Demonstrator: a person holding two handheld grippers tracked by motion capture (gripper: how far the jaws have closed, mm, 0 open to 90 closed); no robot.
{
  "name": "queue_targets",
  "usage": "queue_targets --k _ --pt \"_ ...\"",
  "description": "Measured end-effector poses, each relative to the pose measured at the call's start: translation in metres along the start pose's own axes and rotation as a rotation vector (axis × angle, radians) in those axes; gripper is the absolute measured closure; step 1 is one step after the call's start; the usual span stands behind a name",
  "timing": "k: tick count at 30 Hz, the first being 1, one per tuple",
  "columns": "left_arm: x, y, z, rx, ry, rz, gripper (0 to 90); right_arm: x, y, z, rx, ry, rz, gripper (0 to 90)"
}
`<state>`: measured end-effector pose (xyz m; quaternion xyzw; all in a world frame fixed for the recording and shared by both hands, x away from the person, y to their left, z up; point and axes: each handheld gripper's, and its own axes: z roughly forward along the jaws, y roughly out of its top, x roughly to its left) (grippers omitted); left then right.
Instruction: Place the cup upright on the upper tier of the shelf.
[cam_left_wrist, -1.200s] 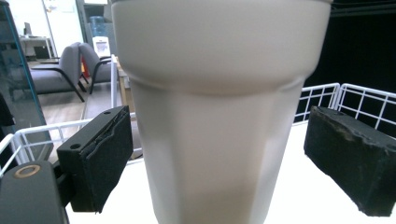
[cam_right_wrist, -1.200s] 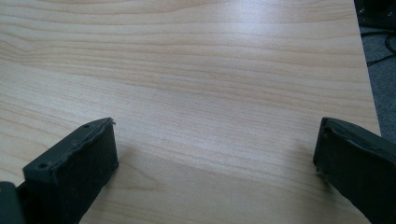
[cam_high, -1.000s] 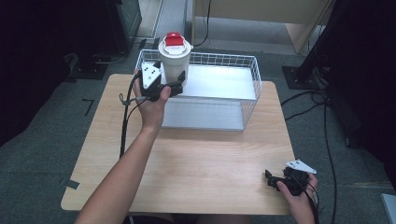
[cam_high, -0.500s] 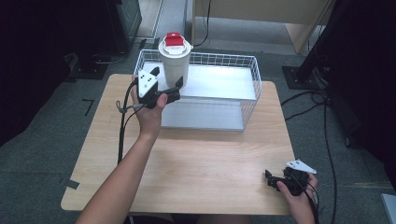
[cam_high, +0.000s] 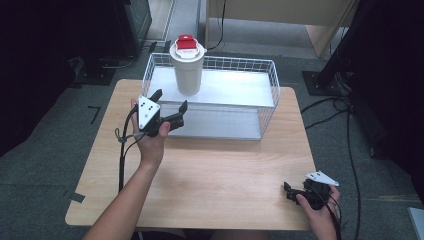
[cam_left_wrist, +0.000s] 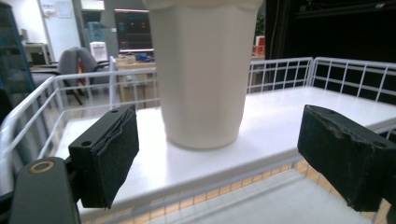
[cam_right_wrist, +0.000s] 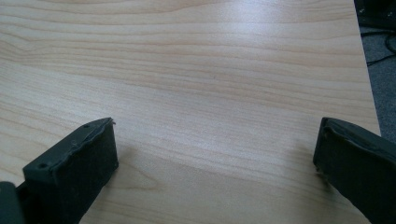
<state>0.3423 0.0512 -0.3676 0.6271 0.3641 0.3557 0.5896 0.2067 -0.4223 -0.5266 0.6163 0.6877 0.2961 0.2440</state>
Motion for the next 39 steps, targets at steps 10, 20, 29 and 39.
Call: queue_targets --k 10,20,29,39 --pt "0.009 -0.024 -0.031 0.026 0.025 -0.009 12.1 0.000 0.000 0.000 -0.002 0.000 -0.002 0.0" --pt "0.018 -0.056 -0.055 0.084 0.044 -0.042 12.4 0.000 0.000 0.000 -0.001 -0.001 -0.002 0.0" --pt "0.026 -0.087 -0.076 0.141 0.072 -0.065 12.7 0.000 0.000 0.000 -0.002 -0.001 -0.002 0.0" --pt "0.033 -0.109 -0.103 0.184 0.098 -0.051 13.6 0.000 0.000 0.000 -0.001 0.000 -0.001 0.0"
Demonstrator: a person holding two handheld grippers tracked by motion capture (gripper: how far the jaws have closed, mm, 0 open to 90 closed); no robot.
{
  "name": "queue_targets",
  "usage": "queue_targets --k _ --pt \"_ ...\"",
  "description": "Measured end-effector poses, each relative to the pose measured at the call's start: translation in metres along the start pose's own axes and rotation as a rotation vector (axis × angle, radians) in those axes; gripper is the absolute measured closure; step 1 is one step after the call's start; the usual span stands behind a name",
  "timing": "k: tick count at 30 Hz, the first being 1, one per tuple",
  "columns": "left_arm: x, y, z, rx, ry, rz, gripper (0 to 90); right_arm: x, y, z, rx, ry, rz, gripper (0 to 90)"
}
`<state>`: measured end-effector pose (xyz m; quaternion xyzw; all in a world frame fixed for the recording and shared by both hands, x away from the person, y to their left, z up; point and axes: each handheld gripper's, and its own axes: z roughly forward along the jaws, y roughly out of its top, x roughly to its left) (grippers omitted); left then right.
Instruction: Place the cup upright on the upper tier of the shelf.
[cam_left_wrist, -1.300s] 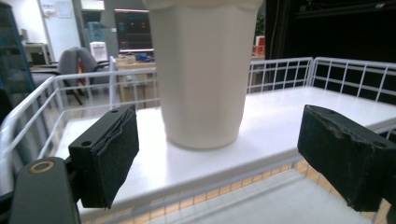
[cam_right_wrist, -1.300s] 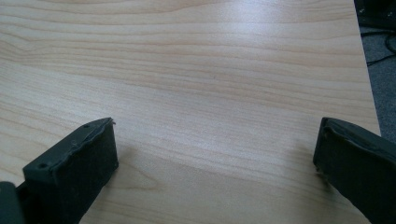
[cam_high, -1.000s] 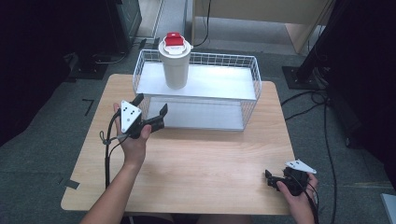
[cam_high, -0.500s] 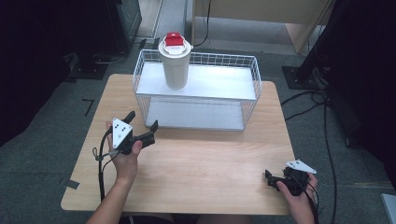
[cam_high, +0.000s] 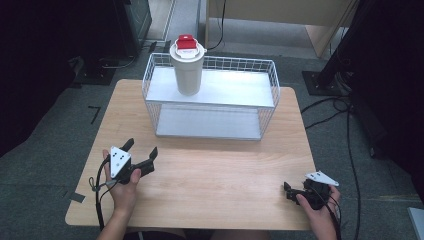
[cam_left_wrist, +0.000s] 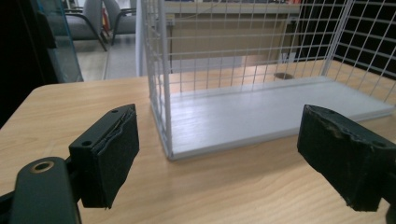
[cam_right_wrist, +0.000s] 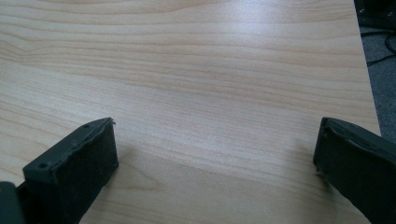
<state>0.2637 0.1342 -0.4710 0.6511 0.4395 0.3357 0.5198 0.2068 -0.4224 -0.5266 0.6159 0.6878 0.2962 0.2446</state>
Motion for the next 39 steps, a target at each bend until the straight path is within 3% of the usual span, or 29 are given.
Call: queue_targets --k 11,14,20,25,31,36,39 --pt "0.010 -0.030 -0.019 0.107 0.035 0.041 13.6 0.000 0.000 0.000 -0.001 0.000 -0.001 0.0" --pt "0.018 -0.038 -0.024 0.172 0.023 0.060 13.6 0.000 0.000 0.000 0.000 0.000 0.001 0.0" --pt "0.025 -0.048 -0.032 0.249 0.028 0.081 13.4 0.000 0.000 0.000 -0.001 -0.001 0.000 0.0" --pt "0.028 -0.050 -0.035 0.293 0.035 0.091 13.4 0.000 0.000 0.000 -0.001 -0.001 0.000 0.0" --pt "0.038 -0.052 -0.039 0.379 0.074 0.083 13.4 0.000 0.000 0.000 -0.001 -0.001 0.000 0.0" --pt "0.047 -0.055 -0.045 0.419 0.103 0.081 13.4 0.000 0.000 0.000 -0.001 -0.001 0.000 0.0" --pt "0.051 -0.057 -0.048 0.474 0.113 0.084 12.9 0.000 0.000 0.000 -0.001 -0.001 -0.001 0.0"
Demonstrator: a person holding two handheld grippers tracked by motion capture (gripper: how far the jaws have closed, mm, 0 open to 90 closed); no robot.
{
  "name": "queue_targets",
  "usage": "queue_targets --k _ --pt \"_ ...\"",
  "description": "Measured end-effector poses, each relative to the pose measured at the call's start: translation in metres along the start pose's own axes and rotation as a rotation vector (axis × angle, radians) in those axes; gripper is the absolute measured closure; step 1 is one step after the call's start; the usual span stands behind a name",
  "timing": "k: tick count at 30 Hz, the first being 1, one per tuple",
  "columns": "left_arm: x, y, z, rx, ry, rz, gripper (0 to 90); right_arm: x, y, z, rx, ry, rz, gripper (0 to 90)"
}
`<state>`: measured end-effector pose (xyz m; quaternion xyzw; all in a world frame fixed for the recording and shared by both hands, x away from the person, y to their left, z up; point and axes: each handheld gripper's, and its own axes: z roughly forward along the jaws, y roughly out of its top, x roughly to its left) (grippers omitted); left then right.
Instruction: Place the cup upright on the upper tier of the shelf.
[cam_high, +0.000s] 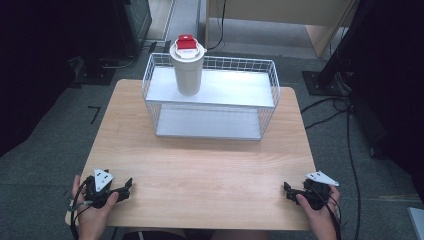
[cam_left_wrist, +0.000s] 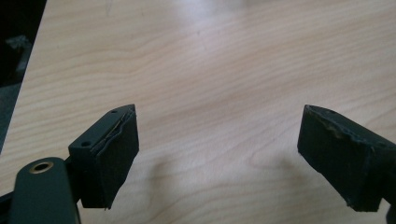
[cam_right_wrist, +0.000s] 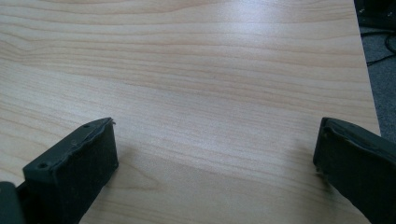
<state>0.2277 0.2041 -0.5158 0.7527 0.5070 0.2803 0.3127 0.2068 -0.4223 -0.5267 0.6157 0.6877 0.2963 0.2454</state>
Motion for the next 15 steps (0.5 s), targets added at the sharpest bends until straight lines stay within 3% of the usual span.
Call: queue_targets --k 7,9,11,12,15 --pt "0.0044 0.0000 0.0031 0.061 -0.027 -0.024 12.0 0.0001 0.0000 0.0000 0.000 0.000 0.001 0.0" --pt "0.0057 0.0001 0.0038 0.069 -0.034 -0.045 11.6 0.0001 0.0000 0.0000 0.000 0.000 0.001 0.0" --pt "0.0055 0.0001 0.0037 0.069 -0.034 -0.042 11.4 0.0001 0.0000 0.0000 0.000 0.000 0.001 0.0" --pt "0.0064 0.0001 0.0042 0.079 -0.061 -0.056 11.5 0.0001 0.0000 0.0000 0.000 0.000 0.001 0.0" --pt "0.0066 0.0003 0.0049 0.084 -0.073 -0.057 10.0 0.0001 0.0000 0.0000 0.000 0.000 0.001 0.0"
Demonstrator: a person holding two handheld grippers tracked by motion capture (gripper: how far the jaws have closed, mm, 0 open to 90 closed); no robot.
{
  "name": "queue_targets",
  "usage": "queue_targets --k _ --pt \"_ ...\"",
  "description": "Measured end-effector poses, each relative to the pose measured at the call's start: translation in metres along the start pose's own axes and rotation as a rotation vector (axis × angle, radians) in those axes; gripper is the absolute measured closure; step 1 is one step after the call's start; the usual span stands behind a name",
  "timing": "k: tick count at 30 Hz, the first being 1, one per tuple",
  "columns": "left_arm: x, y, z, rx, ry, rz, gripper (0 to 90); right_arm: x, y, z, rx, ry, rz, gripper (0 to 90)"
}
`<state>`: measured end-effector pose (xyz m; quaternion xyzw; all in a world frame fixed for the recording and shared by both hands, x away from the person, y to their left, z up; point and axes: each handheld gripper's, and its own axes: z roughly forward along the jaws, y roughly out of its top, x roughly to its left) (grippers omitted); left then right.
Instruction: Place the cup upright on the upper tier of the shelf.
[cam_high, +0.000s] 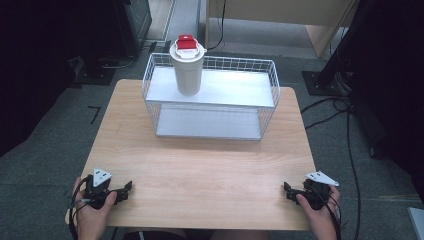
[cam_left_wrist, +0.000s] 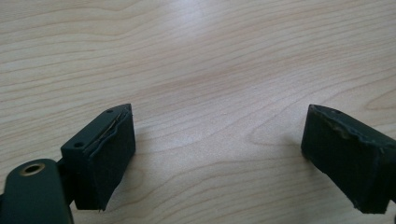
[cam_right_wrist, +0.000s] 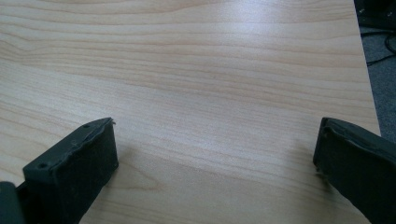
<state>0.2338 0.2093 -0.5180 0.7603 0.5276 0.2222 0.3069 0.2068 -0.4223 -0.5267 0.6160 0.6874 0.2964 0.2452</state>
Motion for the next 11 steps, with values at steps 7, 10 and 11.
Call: queue_targets --k 7,10,11 --pt "-0.0054 0.0020 0.0021 0.003 -0.012 0.014 8.6 0.0000 0.0000 -0.0001 0.001 0.000 -0.001 0.0" --pt "-0.0067 0.0026 0.0029 0.002 -0.022 0.022 8.3 0.0000 0.0000 -0.0001 0.001 0.000 0.000 0.0" --pt "-0.0067 0.0026 0.0029 0.002 -0.022 0.022 8.3 0.0000 0.0000 -0.0001 0.001 0.000 0.000 0.0"
